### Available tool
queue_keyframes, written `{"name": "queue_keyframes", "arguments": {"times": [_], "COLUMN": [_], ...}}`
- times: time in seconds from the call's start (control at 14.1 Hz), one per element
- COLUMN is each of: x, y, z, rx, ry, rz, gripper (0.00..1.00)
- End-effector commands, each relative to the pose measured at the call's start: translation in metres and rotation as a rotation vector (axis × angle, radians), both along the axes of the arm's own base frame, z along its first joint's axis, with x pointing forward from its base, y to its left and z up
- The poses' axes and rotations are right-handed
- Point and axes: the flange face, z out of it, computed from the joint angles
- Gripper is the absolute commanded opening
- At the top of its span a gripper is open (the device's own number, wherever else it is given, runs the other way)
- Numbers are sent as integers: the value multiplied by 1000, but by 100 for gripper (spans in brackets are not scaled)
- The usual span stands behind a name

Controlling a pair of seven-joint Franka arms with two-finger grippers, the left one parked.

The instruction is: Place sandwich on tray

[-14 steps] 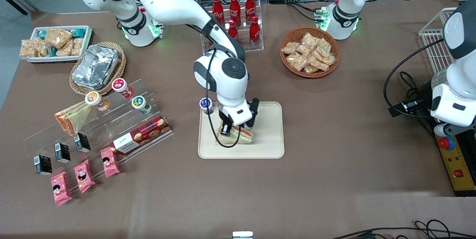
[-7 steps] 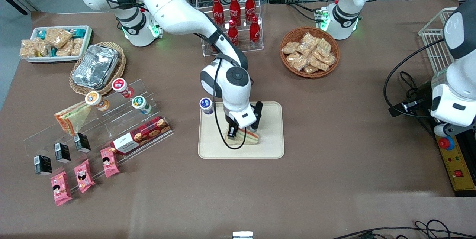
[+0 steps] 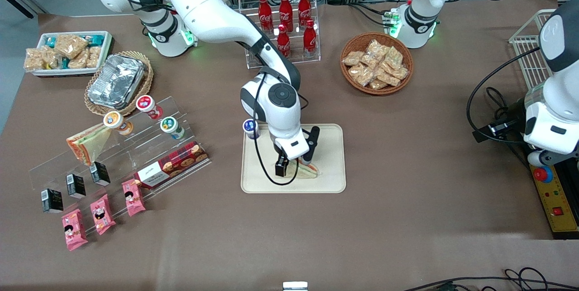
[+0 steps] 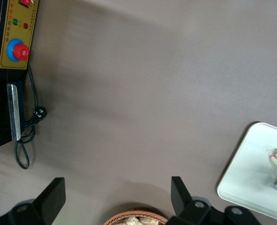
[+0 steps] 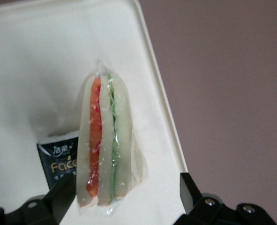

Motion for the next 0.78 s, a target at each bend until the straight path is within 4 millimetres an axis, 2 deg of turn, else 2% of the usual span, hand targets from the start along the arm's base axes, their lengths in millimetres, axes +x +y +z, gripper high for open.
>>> {"name": "queue_keyframes", "arguments": {"times": [0.0, 0.14, 0.28, 0.5, 0.64, 0.71], "x": [20, 52, 63, 100, 107, 109], "y": [-35, -90, -128, -220, -267, -292], "z": [50, 78, 111, 143, 161, 176], "rx": [46, 105, 155, 187, 174, 178], "ry": [35, 75, 109, 102, 135, 140], "rz": [-81, -199, -284, -481, -551, -586], "gripper": [99, 99, 99, 99, 99, 99]}}
